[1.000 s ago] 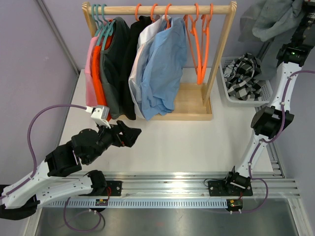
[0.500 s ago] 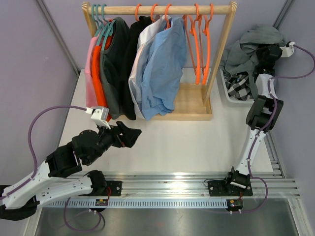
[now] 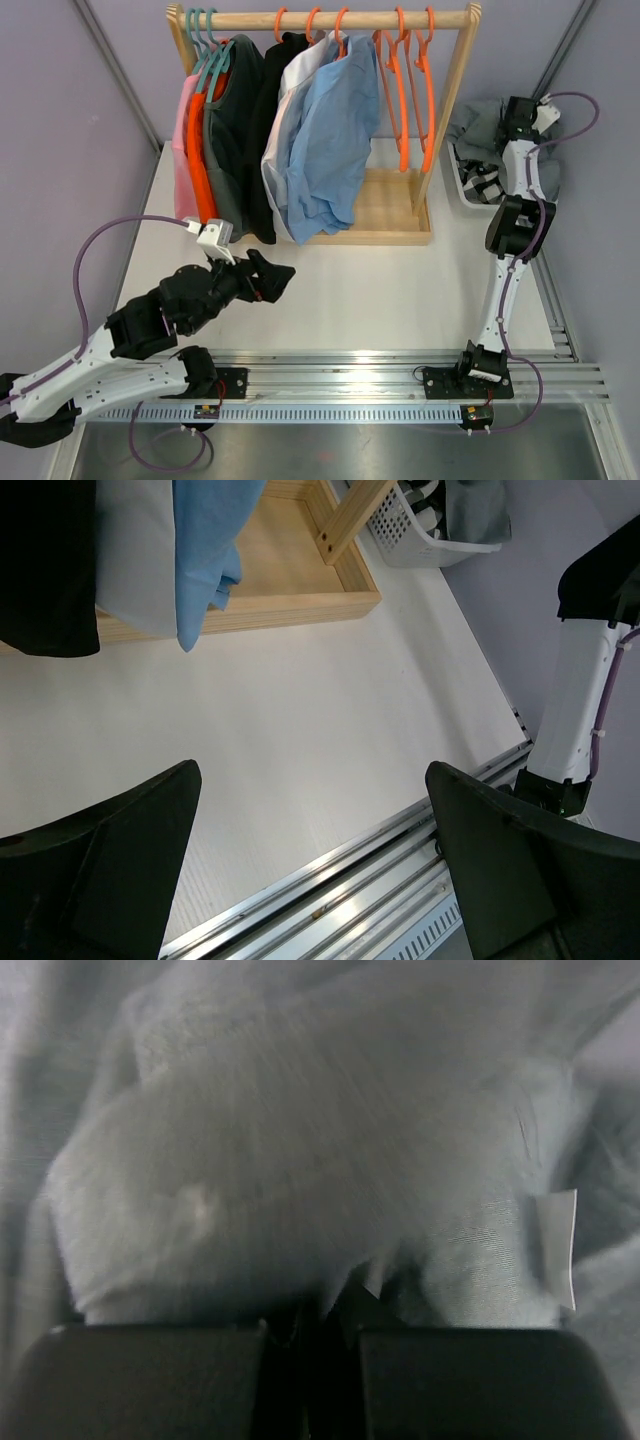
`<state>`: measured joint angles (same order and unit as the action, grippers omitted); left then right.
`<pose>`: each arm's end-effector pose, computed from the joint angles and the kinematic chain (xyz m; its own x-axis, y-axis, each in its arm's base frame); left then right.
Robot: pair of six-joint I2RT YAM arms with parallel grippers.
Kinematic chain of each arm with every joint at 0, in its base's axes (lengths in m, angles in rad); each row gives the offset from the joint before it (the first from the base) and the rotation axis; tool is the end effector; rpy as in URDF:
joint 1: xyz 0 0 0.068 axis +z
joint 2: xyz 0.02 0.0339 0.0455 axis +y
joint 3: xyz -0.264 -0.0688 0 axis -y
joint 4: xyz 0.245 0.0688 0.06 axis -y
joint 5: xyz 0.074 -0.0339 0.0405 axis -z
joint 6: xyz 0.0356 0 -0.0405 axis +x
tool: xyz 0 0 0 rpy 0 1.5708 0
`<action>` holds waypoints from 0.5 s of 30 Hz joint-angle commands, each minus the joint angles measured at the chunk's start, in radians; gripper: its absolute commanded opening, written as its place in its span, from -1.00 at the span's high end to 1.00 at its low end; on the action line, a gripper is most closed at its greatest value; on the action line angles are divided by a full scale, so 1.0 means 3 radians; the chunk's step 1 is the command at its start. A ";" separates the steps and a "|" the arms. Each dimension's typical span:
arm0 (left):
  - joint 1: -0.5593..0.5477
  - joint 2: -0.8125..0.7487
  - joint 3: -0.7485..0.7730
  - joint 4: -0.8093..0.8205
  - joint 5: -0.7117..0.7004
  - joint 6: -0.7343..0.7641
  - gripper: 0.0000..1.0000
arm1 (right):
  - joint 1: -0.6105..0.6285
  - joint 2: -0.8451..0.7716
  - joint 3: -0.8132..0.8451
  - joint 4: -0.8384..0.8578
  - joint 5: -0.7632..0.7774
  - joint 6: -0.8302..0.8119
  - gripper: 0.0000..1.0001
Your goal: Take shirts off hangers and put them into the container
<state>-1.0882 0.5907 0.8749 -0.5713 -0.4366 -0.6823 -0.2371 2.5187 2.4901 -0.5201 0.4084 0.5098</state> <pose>0.0695 -0.1002 0.3567 -0.4895 -0.2970 -0.8199 0.3941 0.7634 -0.5118 0.5527 -0.1481 0.2648 -0.1766 0.5034 -0.8458 0.7230 0.6494 0.2356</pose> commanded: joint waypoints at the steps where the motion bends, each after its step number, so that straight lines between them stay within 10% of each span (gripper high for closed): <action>1: -0.0013 -0.0046 -0.0032 0.0253 0.0070 -0.0017 -0.98 | -0.0028 0.0302 -0.0165 -0.0848 -0.0057 -0.0028 1.00; 8: -0.0013 -0.0220 -0.0145 0.0268 0.0080 -0.0047 -0.98 | -0.0028 0.0435 -0.0154 -0.1283 -0.0548 -0.0089 0.99; 11: -0.0014 -0.0251 -0.0171 0.0319 0.0090 -0.0027 -0.98 | -0.0028 0.0425 -0.0277 -0.1288 -0.0614 -0.0155 -0.05; 15: -0.0014 -0.0241 -0.0125 0.0334 0.0095 0.0040 -0.98 | -0.0023 0.0104 -0.0440 -0.1095 -0.0686 -0.0201 -0.70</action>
<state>-1.0882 0.5232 0.8291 -0.5400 -0.4183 -0.6849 -0.2676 2.6003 2.4325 -0.7006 0.3149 0.4854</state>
